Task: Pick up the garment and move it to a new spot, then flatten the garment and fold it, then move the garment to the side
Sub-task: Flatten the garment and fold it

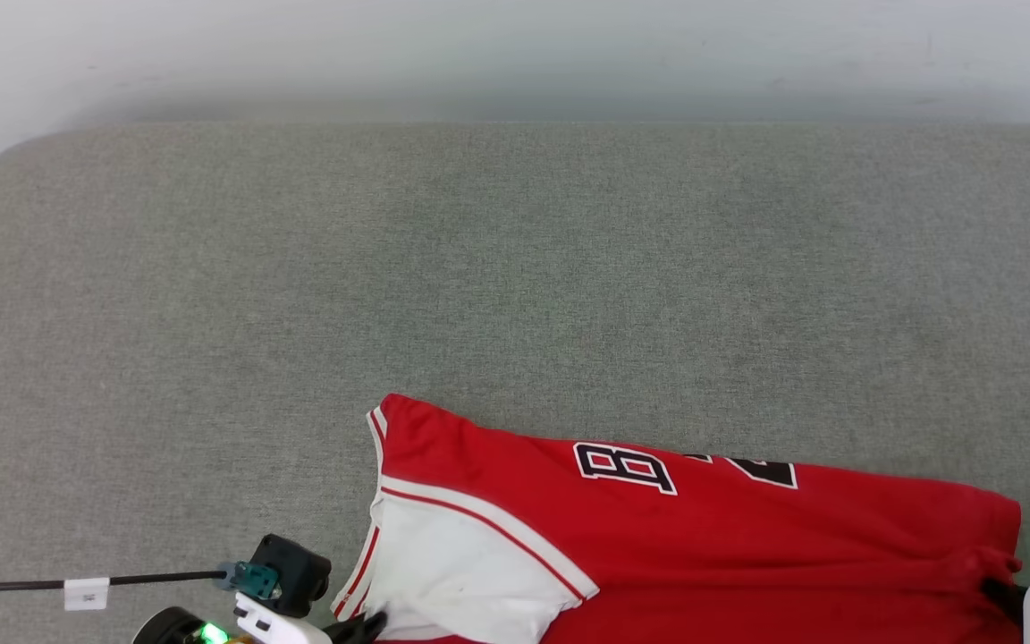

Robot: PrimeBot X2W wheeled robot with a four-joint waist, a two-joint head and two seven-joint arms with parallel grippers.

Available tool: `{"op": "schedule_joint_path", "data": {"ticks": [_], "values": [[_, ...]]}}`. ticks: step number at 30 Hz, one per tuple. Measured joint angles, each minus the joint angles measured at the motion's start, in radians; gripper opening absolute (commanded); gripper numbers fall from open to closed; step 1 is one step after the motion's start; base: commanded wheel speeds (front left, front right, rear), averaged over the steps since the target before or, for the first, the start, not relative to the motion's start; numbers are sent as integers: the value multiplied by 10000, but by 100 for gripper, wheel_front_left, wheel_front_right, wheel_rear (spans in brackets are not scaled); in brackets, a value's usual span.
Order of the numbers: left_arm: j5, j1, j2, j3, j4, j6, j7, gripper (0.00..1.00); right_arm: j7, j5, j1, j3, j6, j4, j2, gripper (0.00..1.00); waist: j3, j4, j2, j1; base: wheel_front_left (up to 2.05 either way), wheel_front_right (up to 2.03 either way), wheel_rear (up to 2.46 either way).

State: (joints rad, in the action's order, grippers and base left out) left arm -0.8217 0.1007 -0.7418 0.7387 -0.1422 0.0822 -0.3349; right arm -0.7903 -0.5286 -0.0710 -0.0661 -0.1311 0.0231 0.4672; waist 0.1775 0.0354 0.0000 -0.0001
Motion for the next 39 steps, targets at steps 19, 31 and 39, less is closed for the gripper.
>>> {"op": "schedule_joint_path", "data": {"ticks": [19, 31, 39], "values": [[809, 201, 545, -253, 742, 395, 1710, 100, 840, -1204, 350, -33, 2, 134, 280, 100, -623, -161, 0, 1, 0, 0, 0], [1407, 57, 1743, -2015, 600, 1421, 5751, 100, -61, -740, -32, -2585, 2, -1511, -1570, 100, -881, -93, 0, 1, 0, 0, 0], [3534, -175, 2861, -4034, -265, 1313, 5965, 100, -138, 132, -99, -3641, 2, -1160, -3045, 100, -556, 98, 0, 1, 0, 0, 0]]}}
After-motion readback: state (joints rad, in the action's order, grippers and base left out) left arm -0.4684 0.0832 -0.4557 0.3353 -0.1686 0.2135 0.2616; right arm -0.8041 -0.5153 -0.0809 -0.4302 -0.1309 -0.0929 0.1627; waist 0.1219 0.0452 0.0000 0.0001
